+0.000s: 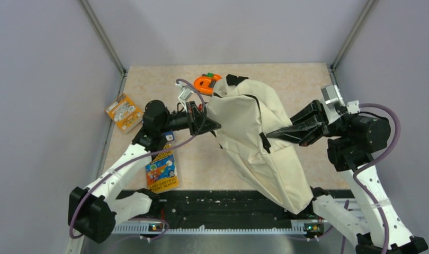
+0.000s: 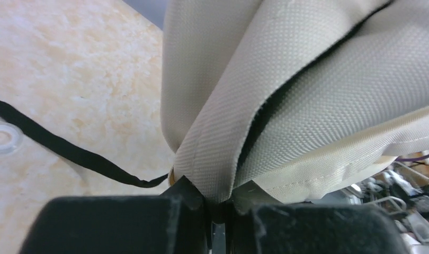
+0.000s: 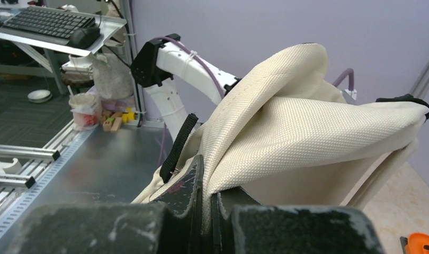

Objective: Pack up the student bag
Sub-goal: Place the student bag at the center of the board.

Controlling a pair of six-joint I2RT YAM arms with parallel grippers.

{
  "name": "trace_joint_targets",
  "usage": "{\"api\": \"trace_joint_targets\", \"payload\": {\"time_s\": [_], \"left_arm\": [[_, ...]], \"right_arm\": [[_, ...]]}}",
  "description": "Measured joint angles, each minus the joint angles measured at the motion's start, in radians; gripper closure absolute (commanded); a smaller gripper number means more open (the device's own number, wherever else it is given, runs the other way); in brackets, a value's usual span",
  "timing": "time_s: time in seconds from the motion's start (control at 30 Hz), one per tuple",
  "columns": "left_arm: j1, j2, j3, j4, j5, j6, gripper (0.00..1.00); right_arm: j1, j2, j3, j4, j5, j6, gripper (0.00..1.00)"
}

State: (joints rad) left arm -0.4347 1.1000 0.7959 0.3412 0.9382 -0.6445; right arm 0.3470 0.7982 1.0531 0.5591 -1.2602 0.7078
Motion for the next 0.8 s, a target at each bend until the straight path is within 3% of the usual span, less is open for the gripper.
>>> {"api": "trace_joint_targets", "payload": {"time_s": [0.17, 0.4, 0.67, 0.7, 0.8], "left_arm": [[0.003, -0.105, -0.003, -0.146, -0.122, 0.077, 1.00], [0.008, -0.339, -0.051, -0.442, -0.365, 0.142, 1.00], [0.007, -0.427, -0.053, -0.746, -0.512, 0.141, 1.00], [0.006, -0.432, -0.053, -0.766, -0.522, 0.141, 1.00], [0.000, -0.452, -0.064, -0.775, -0.541, 0.133, 1.00]], "right_arm": [[0.005, -0.015, 0.001, -0.183, 0.094, -0.117, 1.00], [0.015, 0.014, -0.002, -0.524, 0.468, -0.242, 1.00], [0.015, 0.192, -0.179, -0.620, 0.827, -0.252, 1.00], [0.015, 0.214, -0.201, -0.626, 0.859, -0.253, 0.99], [0.016, 0.263, -0.256, -0.634, 0.937, -0.256, 0.80]]}}
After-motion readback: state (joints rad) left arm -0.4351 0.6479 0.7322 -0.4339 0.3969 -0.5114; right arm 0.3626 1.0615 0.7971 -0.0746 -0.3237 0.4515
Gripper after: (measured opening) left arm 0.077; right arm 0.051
